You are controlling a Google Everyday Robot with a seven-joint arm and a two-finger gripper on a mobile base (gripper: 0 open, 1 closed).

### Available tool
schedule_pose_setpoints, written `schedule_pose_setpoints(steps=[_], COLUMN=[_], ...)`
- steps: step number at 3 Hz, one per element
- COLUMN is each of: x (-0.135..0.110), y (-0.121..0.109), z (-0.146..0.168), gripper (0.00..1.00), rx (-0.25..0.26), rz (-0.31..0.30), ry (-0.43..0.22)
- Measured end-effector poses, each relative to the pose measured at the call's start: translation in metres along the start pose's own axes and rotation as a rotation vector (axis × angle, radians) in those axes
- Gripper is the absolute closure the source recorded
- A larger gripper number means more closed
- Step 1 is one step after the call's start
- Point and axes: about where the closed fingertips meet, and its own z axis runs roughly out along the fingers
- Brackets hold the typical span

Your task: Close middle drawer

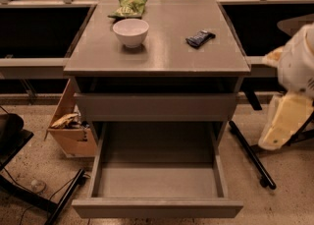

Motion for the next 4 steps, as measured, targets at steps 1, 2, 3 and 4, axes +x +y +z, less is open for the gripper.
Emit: schedule_pose_setpoints(steps=[1, 2, 3, 4], x=[0.021, 0.050, 0.077, 0.096], y=[0.045, 0.087, 0.127, 0.150], z=[0.071, 0.141, 0.206, 0.254], gripper=[0.00, 0.00, 0.00, 0.00], rx=[-0.029, -0.114, -0.194, -0.244], rz=[0.050, 0.065, 0.086, 0.089], ry=[-0.022, 0.037, 0.069, 0.086])
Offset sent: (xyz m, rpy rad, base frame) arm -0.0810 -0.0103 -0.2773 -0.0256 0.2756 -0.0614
